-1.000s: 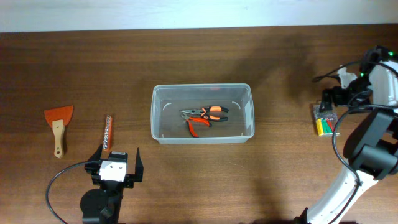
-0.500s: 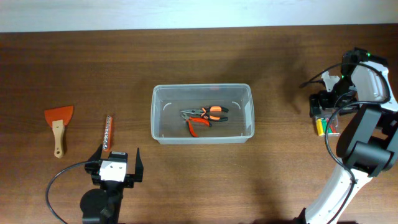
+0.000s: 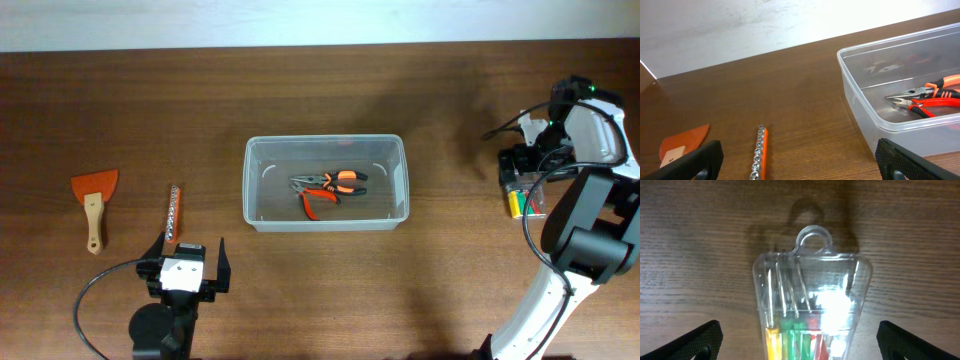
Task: Pack container
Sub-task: 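Lower the right gripper over the clear screwdriver case and align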
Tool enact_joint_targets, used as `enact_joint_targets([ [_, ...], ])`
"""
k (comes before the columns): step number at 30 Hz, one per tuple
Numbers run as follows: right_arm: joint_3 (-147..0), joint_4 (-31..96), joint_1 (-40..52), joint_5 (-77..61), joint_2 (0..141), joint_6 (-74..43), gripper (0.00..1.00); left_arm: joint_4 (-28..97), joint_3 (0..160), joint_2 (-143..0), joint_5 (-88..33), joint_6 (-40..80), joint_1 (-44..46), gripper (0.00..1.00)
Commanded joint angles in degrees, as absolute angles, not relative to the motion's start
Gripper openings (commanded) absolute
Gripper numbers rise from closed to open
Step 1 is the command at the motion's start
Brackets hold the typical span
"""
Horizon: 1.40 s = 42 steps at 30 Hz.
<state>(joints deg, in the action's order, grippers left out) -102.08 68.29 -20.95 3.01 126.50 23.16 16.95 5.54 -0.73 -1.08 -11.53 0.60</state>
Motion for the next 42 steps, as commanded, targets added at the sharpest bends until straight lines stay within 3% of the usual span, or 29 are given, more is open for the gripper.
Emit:
enact_joint_targets([
  [1,-101.75,67.85,-21.08,3.68,126.82,23.49,0.98,16.91,5.23,-0.30,-1.67,-11.25,0.32,0.99],
  [42,-93.03,61.63,-23.92,1.98,126.93,23.53,0.99,16.91,5.23,-0.30,-1.67,-11.25,0.32,0.99],
])
